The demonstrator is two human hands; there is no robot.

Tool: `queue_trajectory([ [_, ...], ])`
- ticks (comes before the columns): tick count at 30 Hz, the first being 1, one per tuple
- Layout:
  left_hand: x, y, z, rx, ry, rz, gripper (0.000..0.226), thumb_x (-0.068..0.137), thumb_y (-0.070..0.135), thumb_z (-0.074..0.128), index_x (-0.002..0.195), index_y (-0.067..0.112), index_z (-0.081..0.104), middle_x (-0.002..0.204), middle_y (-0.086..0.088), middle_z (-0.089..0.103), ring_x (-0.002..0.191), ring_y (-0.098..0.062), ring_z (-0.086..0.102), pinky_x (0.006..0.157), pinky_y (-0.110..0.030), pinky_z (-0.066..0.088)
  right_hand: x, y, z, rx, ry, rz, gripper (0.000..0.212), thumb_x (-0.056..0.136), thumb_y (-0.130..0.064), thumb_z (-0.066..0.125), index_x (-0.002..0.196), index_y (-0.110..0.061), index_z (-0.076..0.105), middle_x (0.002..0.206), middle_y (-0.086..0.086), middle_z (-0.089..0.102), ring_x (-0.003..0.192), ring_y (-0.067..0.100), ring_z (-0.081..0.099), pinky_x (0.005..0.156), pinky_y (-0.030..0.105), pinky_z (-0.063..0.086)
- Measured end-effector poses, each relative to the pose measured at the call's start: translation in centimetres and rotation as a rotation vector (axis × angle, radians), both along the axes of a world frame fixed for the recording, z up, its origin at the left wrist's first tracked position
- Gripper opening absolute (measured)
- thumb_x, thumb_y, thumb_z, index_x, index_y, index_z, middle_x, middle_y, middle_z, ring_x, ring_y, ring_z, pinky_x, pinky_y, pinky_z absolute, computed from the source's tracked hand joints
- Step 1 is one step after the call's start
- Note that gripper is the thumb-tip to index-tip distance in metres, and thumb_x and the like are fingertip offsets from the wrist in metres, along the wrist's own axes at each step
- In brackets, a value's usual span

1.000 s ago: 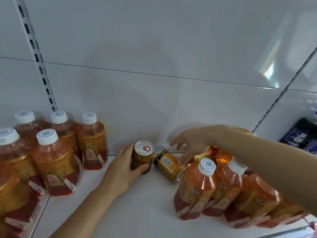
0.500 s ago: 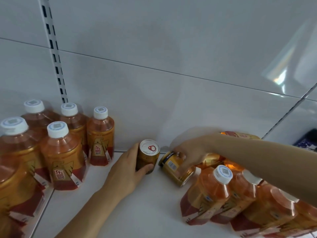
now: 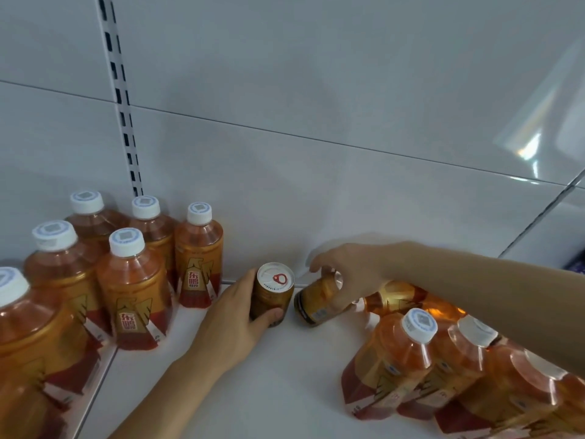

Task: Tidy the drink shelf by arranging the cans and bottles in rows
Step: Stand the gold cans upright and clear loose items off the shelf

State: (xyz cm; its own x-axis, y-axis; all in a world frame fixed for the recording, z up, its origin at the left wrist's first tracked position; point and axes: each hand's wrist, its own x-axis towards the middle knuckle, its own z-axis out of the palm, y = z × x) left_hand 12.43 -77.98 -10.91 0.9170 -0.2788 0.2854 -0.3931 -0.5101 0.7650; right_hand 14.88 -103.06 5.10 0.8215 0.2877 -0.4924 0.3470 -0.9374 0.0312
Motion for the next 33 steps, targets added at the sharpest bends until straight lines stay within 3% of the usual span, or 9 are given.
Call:
queue_trajectory([
  [2,-0.2,0.2,0.0,-0.003,0.005,0.009,0.076,0.087,0.052,0.080,0.151,0.039,0.041,0.143,0.018,0.059,0.131,-0.007,0.055,0.107,-0.032,0.050,0.0,0.5,-0.2,0.007,-0.015,0.003,0.102,0.066,-0.082,0.079,0.151,-0.037,0.045,0.141,-0.014,0.053,0.124,0.016,0.056,0.105,0.042,0.053],
  [8,-0.9,0.3,-0.1,-0.027,0.021,0.024,0.076,0.088,0.050,0.080,0.152,0.037,0.040,0.145,0.014,0.059,0.134,-0.008,0.055,0.109,-0.035,0.052,0.3,2.1,-0.6,-0.018,-0.020,0.004,0.096,0.071,-0.073,0.084,0.150,-0.033,0.047,0.142,-0.005,0.057,0.120,0.021,0.058,0.101,0.042,0.055],
  [11,-1.1,0.2,0.1,-0.044,0.039,0.025,0.080,0.089,0.049,0.080,0.155,0.036,0.038,0.148,0.013,0.058,0.134,-0.008,0.055,0.109,-0.034,0.052,-0.1,1.9,0.2,-0.079,-0.017,-0.004,0.099,0.063,-0.079,0.086,0.142,-0.033,0.050,0.130,-0.006,0.063,0.110,0.020,0.062,0.096,0.042,0.058],
  [15,-1.2,0.3,0.2,-0.057,0.026,0.025,0.077,0.088,0.045,0.082,0.153,0.036,0.042,0.144,0.013,0.062,0.131,-0.010,0.058,0.107,-0.034,0.053,-1.4,2.4,0.8,-0.116,-0.074,0.010,0.077,0.069,-0.071,0.086,0.129,-0.031,0.059,0.114,-0.006,0.067,0.101,0.019,0.066,0.087,0.041,0.061],
  [22,-3.3,0.7,2.2,-0.241,-0.053,0.017,0.067,0.082,0.046,0.087,0.136,0.059,0.049,0.130,0.035,0.062,0.125,0.002,0.058,0.101,-0.027,0.052,-4.8,3.0,4.6,0.087,-0.207,-0.064,0.084,0.063,-0.071,0.082,0.136,-0.042,0.054,0.121,-0.015,0.062,0.106,0.014,0.063,0.088,0.039,0.060],
  [28,-7.5,0.6,6.2,-0.462,-0.179,0.000,0.066,0.088,0.046,0.084,0.145,0.029,0.054,0.136,0.017,0.065,0.131,-0.015,0.060,0.100,-0.031,0.056,-9.6,3.9,8.5,0.294,-0.439,-0.035,0.062,0.068,-0.062,0.081,0.125,-0.047,0.060,0.116,-0.024,0.065,0.109,0.003,0.061,0.093,0.030,0.054],
  [33,-11.7,1.7,9.6,-0.513,-0.292,0.074,0.067,0.087,0.051,0.078,0.145,0.036,0.050,0.135,0.022,0.062,0.130,-0.014,0.060,0.098,-0.019,0.051,-13.4,4.9,9.6,0.461,-0.622,0.030,0.083,0.071,-0.071,0.069,0.148,-0.045,0.053,0.126,-0.023,0.061,0.119,0.002,0.055,0.103,0.030,0.048],
])
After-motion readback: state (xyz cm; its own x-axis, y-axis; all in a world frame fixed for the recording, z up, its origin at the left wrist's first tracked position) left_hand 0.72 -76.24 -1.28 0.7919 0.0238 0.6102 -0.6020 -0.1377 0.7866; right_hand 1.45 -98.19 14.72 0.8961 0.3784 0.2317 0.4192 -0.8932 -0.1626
